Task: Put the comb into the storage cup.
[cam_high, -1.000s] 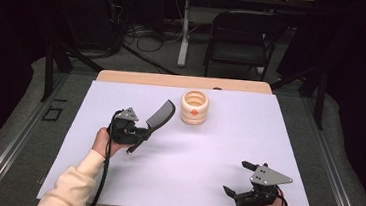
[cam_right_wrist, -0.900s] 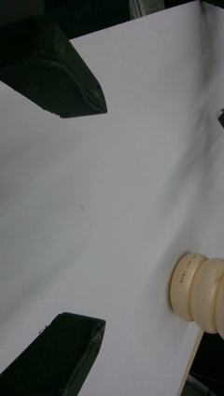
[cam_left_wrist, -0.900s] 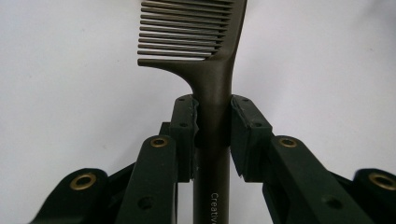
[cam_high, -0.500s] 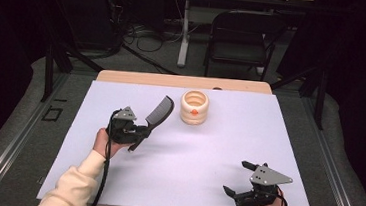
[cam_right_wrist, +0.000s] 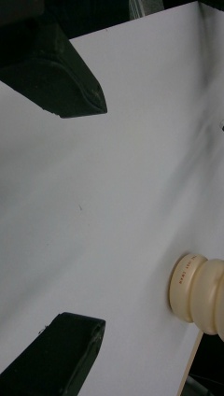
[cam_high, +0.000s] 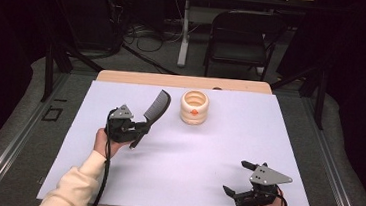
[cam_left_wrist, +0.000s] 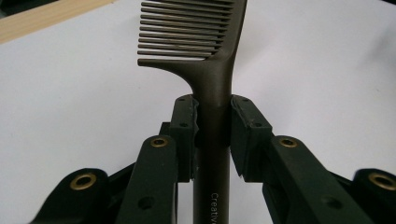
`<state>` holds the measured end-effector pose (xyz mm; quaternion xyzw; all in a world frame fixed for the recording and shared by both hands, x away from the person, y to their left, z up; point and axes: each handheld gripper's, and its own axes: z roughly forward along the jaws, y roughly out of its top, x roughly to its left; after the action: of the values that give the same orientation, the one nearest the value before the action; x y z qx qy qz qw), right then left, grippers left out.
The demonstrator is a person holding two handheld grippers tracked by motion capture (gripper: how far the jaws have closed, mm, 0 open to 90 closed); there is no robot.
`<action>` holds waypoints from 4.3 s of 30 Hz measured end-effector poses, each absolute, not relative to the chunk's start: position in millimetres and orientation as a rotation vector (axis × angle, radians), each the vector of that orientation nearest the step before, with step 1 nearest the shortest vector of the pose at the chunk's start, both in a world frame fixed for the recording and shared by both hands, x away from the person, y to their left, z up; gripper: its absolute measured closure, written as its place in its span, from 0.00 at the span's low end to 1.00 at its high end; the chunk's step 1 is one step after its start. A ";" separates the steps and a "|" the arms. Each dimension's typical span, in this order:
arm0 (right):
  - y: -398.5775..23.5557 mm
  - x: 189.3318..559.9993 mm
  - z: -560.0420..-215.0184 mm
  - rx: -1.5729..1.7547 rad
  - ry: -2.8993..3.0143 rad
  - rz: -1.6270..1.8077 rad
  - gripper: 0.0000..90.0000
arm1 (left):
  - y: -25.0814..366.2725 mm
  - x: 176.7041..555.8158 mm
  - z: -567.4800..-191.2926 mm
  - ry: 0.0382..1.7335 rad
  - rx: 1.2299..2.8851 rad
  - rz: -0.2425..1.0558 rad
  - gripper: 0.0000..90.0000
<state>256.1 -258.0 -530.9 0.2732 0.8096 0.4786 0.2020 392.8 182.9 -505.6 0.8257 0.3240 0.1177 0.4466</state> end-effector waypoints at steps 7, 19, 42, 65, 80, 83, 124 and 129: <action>-257.2 256.5 -531.3 0.765 2.265 1.333 0.00 | 180.0 394.6 -508.8 0.806 2.016 0.306 0.81; -257.2 256.6 -531.6 0.763 2.266 1.335 0.00 | 174.3 397.2 -508.1 0.807 1.962 0.340 0.81; -256.7 257.5 -532.3 0.769 2.269 1.329 0.00 | 167.1 408.1 -503.2 0.814 1.875 0.370 0.81; -257.1 257.5 -532.2 0.768 2.268 1.329 0.00 | 147.6 419.6 -501.9 0.797 1.869 0.352 0.81; -257.2 257.4 -532.2 0.773 2.267 1.328 0.00 | 142.2 424.3 -500.9 0.798 1.847 0.343 0.81; -257.3 257.5 -532.2 0.775 2.266 1.329 0.00 | 141.3 425.3 -500.3 0.799 1.836 0.345 0.81; -257.5 258.3 -532.5 0.782 2.265 1.333 0.00 | 114.1 445.1 -484.3 0.773 1.765 0.343 0.81; -257.6 258.4 -532.7 0.784 2.265 1.331 0.00 | 111.8 448.3 -483.0 0.778 1.763 0.347 0.81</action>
<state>258.4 -257.6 -532.7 0.2804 0.8097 0.4757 0.1987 448.3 111.8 -483.0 0.7473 0.3296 0.1470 0.5579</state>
